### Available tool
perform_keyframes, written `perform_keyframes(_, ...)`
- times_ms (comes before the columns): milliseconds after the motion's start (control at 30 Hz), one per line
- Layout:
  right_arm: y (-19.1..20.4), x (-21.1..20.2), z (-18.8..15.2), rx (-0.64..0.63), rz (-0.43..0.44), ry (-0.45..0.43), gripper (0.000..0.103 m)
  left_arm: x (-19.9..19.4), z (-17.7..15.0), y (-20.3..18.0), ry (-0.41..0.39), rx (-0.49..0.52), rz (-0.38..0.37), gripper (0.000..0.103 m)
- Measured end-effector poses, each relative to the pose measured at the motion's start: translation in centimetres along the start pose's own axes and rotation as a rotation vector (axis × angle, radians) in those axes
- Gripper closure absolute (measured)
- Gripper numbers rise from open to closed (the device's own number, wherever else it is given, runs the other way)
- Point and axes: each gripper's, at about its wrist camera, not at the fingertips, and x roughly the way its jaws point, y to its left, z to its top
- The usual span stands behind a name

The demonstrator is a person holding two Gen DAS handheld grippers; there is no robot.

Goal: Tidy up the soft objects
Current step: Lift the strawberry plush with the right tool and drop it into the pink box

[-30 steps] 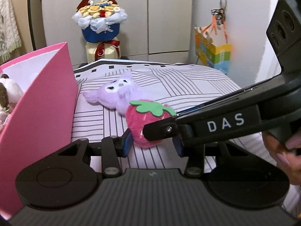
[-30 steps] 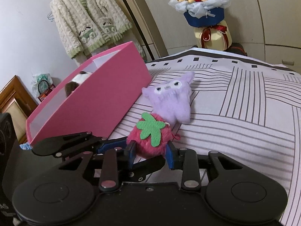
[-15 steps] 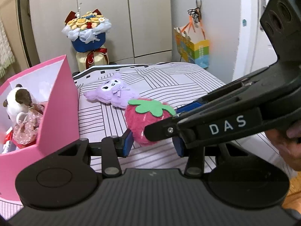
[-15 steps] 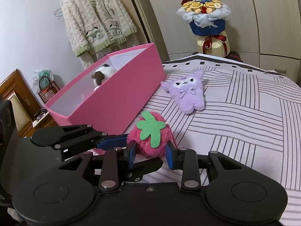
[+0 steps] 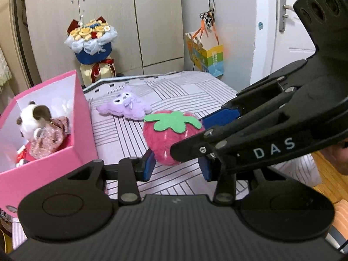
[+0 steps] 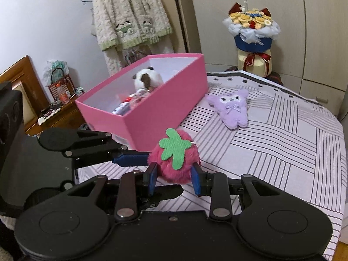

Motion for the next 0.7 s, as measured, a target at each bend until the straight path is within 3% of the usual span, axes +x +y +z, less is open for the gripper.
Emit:
perform_keyframes(433, 6.0, -2.7, 3.4, -0.131, 0.014, -0.075, 0.066, -6.5, 1.5, 3.3, -0.092, 0.058, 0.035, 0.062)
perform_keyframes(700, 8.6, -0.7, 7.5, -0.199, 0.076, -0.113, 0.066, -9.0, 2.8, 7.6, -0.124, 0.080, 0.115, 0.062)
